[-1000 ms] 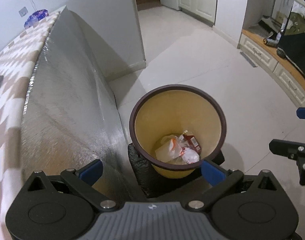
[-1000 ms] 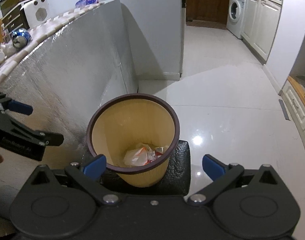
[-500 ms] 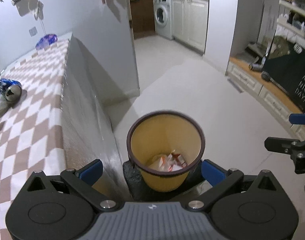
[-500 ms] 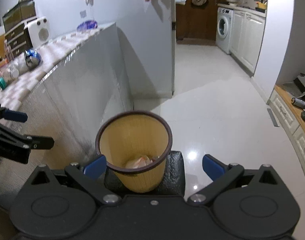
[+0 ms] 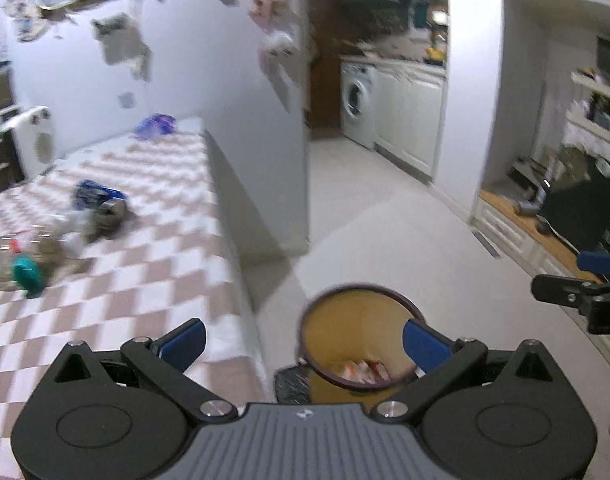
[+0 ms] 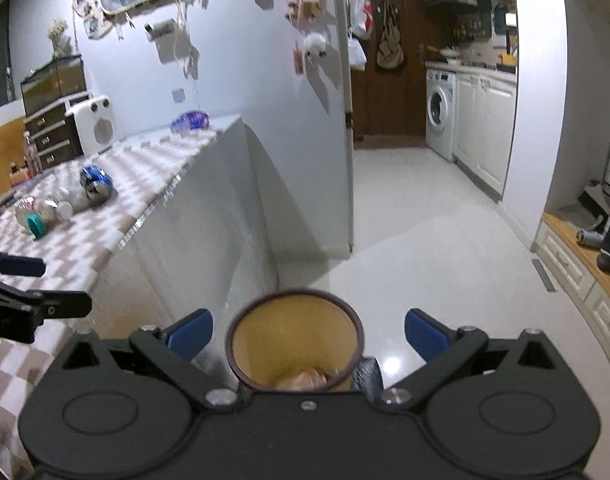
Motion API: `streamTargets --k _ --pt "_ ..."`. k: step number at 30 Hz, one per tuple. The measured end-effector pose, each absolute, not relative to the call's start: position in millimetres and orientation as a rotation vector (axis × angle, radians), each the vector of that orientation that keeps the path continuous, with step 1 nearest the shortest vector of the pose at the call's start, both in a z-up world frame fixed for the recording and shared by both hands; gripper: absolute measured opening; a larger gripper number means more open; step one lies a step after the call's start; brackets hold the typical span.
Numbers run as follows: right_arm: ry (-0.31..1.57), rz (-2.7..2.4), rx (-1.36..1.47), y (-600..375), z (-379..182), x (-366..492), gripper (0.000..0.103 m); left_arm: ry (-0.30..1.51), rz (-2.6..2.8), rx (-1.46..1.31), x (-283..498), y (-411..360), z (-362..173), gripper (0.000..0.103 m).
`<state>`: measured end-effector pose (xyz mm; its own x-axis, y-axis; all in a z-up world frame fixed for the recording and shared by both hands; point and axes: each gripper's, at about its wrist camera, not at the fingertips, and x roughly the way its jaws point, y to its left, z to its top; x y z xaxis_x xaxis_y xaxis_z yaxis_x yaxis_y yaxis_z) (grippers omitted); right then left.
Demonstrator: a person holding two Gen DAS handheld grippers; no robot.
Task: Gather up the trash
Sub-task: 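Move both open tools back from the wastebasket to the checkered table, then move the left tool to the teal bottle cap while the right tool approaches the clear water bottle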
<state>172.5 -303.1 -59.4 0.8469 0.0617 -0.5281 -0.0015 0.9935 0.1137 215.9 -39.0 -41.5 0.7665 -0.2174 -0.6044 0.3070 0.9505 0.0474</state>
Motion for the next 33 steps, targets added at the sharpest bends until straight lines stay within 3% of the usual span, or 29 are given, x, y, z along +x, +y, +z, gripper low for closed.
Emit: streamTargets --k 16,33 --pt "0.425 0.157 0.159 -213.5 -39.6 203.6 0.103 0.465 -0.03 -0.004 220.0 109.5 -1.3 0.103" --pt "0.432 0.308 0.227 -130.7 -35.1 263.4 0.103 0.453 0.196 -0.214 338.0 240.6 -28.1 0.099"
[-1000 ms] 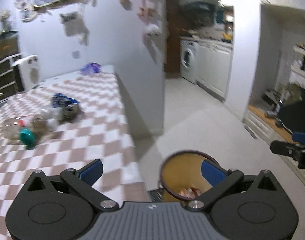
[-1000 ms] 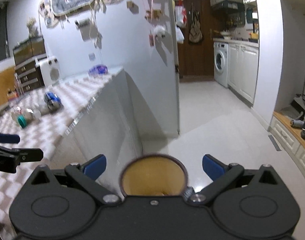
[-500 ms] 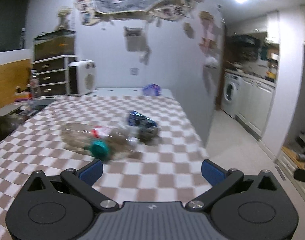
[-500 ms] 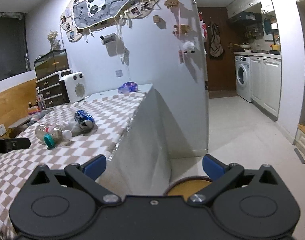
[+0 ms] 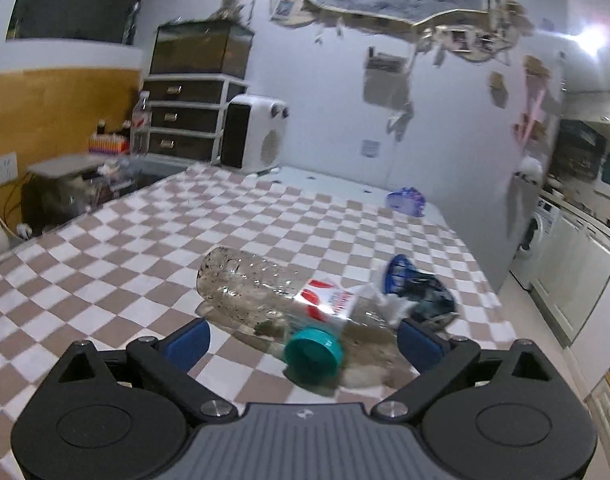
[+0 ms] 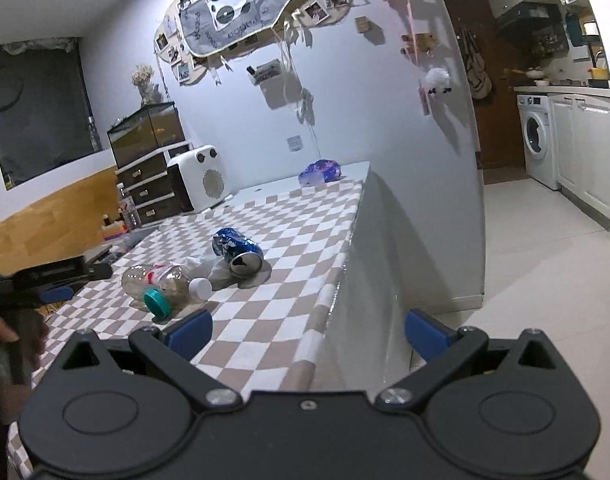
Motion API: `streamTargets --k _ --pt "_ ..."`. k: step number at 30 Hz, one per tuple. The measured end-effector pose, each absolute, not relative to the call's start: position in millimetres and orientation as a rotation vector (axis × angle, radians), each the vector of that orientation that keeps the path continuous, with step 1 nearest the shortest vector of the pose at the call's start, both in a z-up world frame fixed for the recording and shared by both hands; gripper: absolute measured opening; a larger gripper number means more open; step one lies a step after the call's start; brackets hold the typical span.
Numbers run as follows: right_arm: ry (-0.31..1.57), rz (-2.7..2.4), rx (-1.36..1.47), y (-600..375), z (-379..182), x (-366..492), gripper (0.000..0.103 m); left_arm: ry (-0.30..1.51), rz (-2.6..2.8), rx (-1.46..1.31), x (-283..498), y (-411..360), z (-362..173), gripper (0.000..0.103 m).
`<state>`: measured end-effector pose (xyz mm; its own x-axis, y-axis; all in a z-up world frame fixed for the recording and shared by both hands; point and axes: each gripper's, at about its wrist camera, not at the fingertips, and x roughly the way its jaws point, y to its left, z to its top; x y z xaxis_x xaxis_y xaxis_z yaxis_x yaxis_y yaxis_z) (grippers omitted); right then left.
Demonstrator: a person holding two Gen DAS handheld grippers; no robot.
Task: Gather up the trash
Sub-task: 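Move the left tool to the teal bottle cap while the right tool approaches the clear water bottle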
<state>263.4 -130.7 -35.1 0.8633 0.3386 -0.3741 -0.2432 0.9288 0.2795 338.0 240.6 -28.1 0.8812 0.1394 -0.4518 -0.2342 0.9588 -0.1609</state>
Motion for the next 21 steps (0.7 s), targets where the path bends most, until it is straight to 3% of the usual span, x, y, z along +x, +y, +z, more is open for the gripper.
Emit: streamTargets --k 13,16,21 --pt "0.469 0.383 0.2 -83.2 -28.0 307.3 0.103 0.514 0.163 -0.262 385.7 274.4 -86.8 0.099" --pt "0.48 0.393 0.173 -67.1 -28.0 317.3 0.103 0.541 0.138 -0.368 385.2 293.5 -95.9 0.094" --pt "0.49 0.405 0.145 -36.9 -29.1 340.8 0.103 0.599 0.173 -0.242 370.3 289.2 -94.6 0.094"
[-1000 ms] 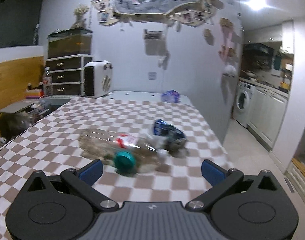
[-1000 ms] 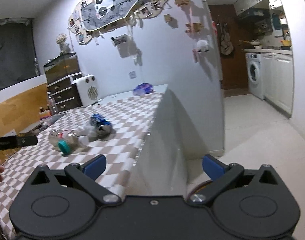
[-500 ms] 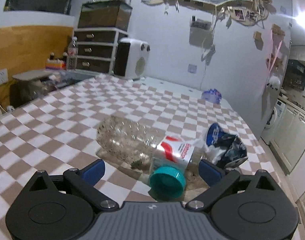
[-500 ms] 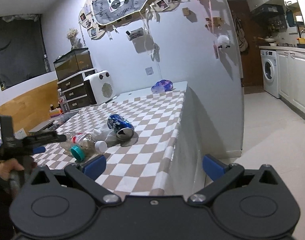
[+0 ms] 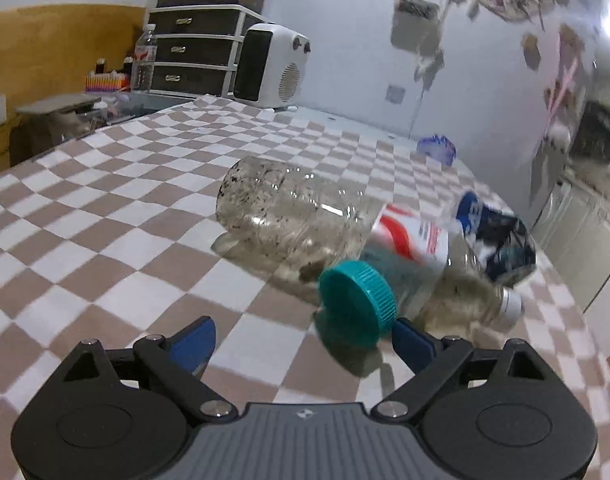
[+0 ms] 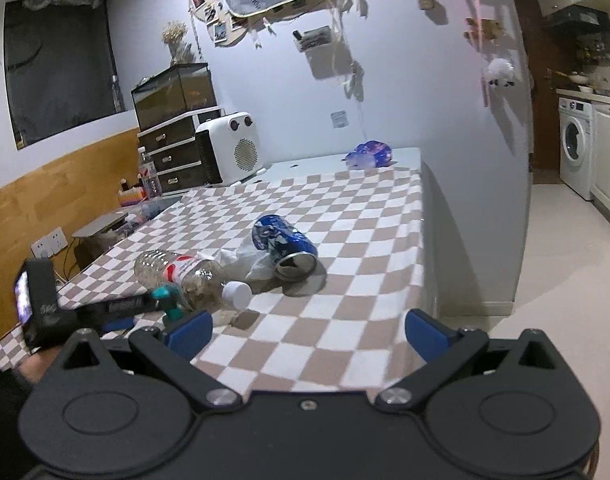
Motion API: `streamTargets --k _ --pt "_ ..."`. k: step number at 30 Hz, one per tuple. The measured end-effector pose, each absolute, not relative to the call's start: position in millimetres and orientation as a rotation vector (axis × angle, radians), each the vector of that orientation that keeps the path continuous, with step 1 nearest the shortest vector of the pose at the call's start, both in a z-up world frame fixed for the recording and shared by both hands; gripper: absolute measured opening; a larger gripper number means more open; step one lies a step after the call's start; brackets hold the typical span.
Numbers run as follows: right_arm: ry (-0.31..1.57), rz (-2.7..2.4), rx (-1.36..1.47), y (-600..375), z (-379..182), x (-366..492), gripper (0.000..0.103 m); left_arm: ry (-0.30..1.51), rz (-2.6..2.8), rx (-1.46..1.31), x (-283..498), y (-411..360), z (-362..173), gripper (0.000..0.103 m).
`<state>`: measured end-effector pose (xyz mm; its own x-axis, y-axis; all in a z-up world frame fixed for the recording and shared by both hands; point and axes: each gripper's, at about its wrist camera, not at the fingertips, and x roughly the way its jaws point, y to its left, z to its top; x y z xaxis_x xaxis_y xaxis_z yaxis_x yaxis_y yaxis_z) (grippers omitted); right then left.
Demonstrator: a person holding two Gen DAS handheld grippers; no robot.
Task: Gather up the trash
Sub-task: 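Move the left tool to the teal bottle cap while the right tool approaches the clear water bottle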
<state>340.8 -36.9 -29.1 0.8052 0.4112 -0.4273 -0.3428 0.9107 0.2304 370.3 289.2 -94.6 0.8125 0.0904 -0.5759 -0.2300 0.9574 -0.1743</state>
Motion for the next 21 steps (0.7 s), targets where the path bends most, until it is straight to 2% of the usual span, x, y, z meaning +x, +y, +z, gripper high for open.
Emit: streamTargets --k 7,9,12,16,18,21 --pt "0.518 0.447 0.126 11.7 -42.3 384.3 0.101 0.621 0.15 -0.18 368.9 285.7 -95.1 0.094" --pt "0.533 0.482 0.133 22.7 -49.4 396.6 0.094 0.608 0.101 -0.201 372.3 286.9 -94.6 0.094" --pt "0.557 0.527 0.177 33.0 -60.1 411.9 0.089 0.573 0.061 -0.27 379.5 296.0 -94.6 0.09" --pt "0.597 0.549 0.219 45.5 -73.7 430.7 0.073 0.546 0.024 -0.365 392.7 305.5 -97.6 0.085" --pt "0.608 0.557 0.26 48.1 -78.0 439.0 0.069 0.531 -0.003 -0.406 394.5 309.3 -99.1 0.085" --pt "0.603 0.567 0.335 49.3 -82.0 449.0 0.068 0.522 -0.023 -0.441 395.5 310.8 -100.7 0.085"
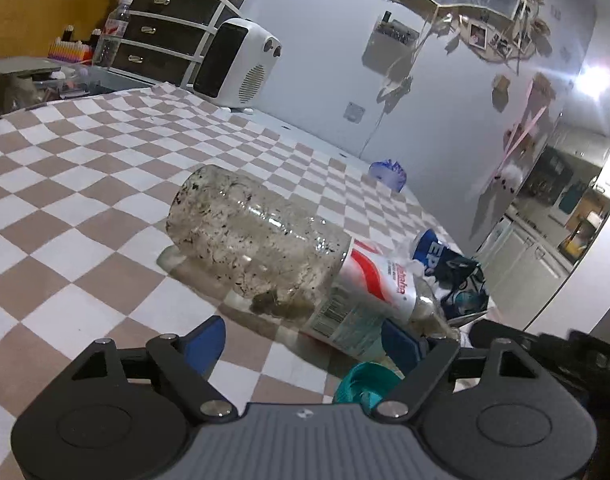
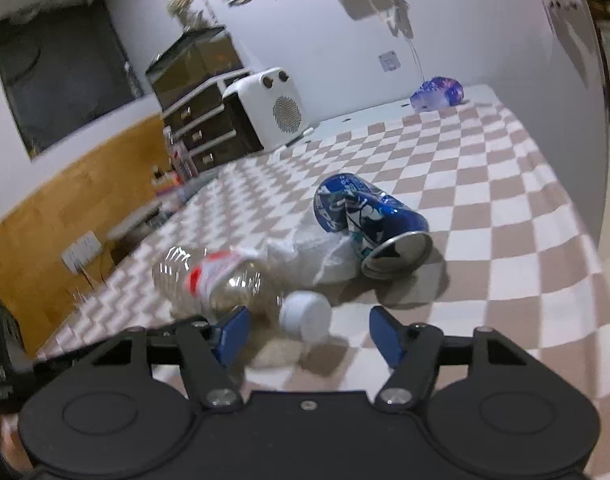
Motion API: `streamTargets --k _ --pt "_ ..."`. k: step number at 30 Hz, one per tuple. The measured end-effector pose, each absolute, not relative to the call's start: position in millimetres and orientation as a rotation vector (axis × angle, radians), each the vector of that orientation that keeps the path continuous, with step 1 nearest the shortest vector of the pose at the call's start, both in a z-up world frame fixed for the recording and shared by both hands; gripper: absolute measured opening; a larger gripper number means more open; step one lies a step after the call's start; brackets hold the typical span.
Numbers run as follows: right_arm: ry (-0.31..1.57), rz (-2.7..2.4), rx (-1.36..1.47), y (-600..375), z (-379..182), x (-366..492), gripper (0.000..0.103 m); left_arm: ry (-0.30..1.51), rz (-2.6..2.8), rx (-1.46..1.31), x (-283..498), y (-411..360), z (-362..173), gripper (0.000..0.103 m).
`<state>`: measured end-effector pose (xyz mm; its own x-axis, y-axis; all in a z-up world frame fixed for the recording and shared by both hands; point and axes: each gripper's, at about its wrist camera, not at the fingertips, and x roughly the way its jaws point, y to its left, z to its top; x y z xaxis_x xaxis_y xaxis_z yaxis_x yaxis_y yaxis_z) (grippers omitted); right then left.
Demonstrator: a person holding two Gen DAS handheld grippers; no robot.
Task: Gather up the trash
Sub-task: 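Move the left tool to the teal bottle cap while the right tool approaches the clear water bottle, then close the left tool on the teal cap while the right tool grasps the water bottle's neck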
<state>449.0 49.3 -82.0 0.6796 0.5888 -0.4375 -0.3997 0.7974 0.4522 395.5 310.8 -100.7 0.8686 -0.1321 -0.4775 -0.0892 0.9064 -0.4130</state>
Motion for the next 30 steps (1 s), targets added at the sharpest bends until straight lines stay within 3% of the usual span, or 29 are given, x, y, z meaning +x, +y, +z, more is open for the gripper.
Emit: streamTargets --k 3,5,10,20,24,28,29,30 --pt "0.604 0.571 0.344 55.9 -85.4 458.2 0.068 0.52 -0.029 -0.435 394.7 308.0 -99.3 0.084" --pt "0.624 0.583 0.342 59.5 -87.9 463.0 0.062 0.521 -0.04 -0.418 393.1 303.3 -97.7 0.084" --pt "0.651 0.619 0.372 53.4 -88.2 459.8 0.033 0.566 -0.116 -0.307 389.4 280.6 -95.7 0.084" --pt "0.668 0.628 0.23 35.8 -79.4 425.5 0.03 0.621 -0.19 -0.148 385.4 252.2 -99.1 0.084" --pt "0.696 0.664 0.146 29.1 -73.4 407.3 0.011 0.628 -0.187 -0.093 382.8 244.2 -99.7 0.076" --pt "0.677 0.675 0.02 32.0 -67.4 395.0 0.014 0.626 -0.156 -0.085 381.6 245.8 -100.1 0.062" --pt "0.655 0.664 -0.001 32.8 -65.1 394.4 0.017 0.625 -0.149 -0.087 381.2 246.5 -99.8 0.058" --pt "0.633 0.656 -0.016 33.4 -62.7 394.1 0.027 0.625 -0.142 -0.086 380.8 246.9 -100.0 0.057"
